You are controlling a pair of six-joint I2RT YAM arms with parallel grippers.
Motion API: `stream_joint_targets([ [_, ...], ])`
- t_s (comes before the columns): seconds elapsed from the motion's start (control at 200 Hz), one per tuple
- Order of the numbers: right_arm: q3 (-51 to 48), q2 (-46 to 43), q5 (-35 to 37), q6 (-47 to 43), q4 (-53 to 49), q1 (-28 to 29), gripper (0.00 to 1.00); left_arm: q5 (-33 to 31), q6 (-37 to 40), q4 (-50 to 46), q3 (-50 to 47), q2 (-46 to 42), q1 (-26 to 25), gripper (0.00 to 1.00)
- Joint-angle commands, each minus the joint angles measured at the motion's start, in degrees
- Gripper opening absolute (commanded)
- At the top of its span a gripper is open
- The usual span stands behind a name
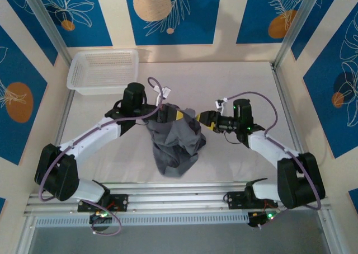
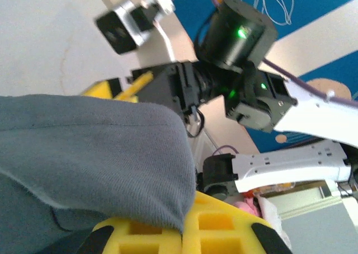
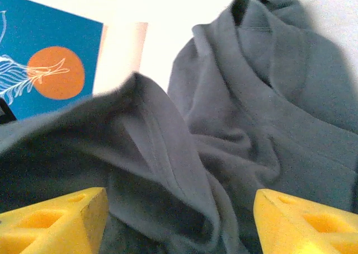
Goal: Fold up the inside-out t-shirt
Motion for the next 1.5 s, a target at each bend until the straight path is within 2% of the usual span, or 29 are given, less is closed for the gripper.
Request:
stream_joint_targets([
  [0.0,2.9,2.0,-5.9,-0.6,3.3,1.1,0.67,2.2,2.9,0.8,0.9,-2.0,-1.2,0.0],
  [0.11,1.8,0.9,-2.8,1.0,4.9,1.2,0.24,0.6,4.1,-1.5,1.4,-2.2,-1.3,0.0],
  [0.205,0.0,-3.1,1.7,1.4,4.3,1.2,0.0,-0.6,4.5,-2.7,1.4,-2.0,-1.3,0.0],
  [0.385,-1.5,-12.8,4.7,1.7,-0.1,1.4,0.0,-4.3,5.6,-5.0,1.2,-1.4,-1.0,0.0],
  [0.57,-1.6,-24.3,7.3,2.8,-4.7,1.8,0.0,-13.9,8.4,-13.3,1.4,-0.1,1.5,0.0],
  [0.64,-2.2,-27.4,8.4,3.1,-5.2,1.7,0.0,-11.9,7.1,-10.5,0.1,-0.1,2.7,0.1],
  [0.75,-2.3,-28.5,8.6,3.5,-6.4,1.8,0.0,-7.9,5.9,-6.4,-1.0,-1.7,2.7,0.34],
  [0.865,-2.0,-28.3,8.9,4.4,-6.9,1.9,0.0,-9.8,11.9,-12.0,0.4,-5.1,2.4,0.5],
  [0.925,-1.6,-28.1,8.9,4.7,-6.6,2.2,0.0,-15.9,18.3,-19.0,2.3,-7.1,0.8,0.53],
  [1.025,-0.5,-27.6,9.1,4.3,-7.3,2.9,0.0,-32.5,27.0,-26.8,5.4,-9.4,-6.5,0.53],
  [1.135,0.2,-27.0,9.4,4.5,-7.9,3.7,0.0,-53.3,30.5,-29.4,7.6,-8.6,-15.0,0.53],
  [1.215,0.3,-26.9,10.2,4.6,-7.9,4.3,0.0,-63.2,32.1,-30.9,10.5,-5.1,-20.5,0.52],
  [1.28,0.4,-26.8,10.5,4.5,-7.9,4.6,0.0,-66.8,31.8,-31.6,13.1,-1.5,-23.4,0.54],
  [1.4,0.9,-26.6,10.5,4.6,-8.1,4.9,0.0,-71.0,28.0,-30.8,15.7,4.1,-23.9,0.58],
  [1.495,1.4,-26.7,10.6,4.4,-8.6,5.4,0.0,-69.0,27.0,-29.0,16.6,6.8,-23.9,0.64],
])
